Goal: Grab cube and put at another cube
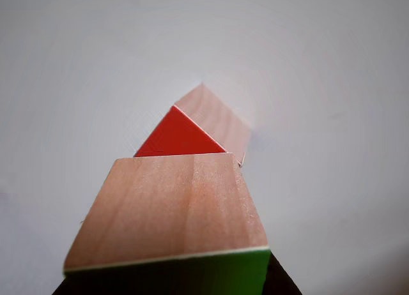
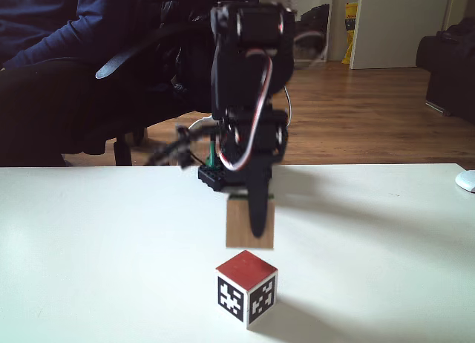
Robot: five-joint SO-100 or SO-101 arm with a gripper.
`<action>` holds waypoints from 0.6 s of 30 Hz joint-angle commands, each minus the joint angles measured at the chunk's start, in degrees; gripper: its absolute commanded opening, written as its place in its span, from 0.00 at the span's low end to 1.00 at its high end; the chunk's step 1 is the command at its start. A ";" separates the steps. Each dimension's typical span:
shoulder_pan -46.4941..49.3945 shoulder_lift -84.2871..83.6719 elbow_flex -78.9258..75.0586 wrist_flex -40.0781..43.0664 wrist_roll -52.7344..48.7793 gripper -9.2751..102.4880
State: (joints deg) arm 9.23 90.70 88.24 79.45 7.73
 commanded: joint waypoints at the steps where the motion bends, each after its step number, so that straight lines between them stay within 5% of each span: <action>1: 0.88 -0.70 -0.62 -1.76 -0.35 0.18; 14: 1.05 -4.66 -2.72 -2.11 -0.09 0.19; 18: 1.14 -4.83 -2.02 -2.64 -0.53 0.26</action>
State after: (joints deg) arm 10.55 85.78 87.89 78.05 7.65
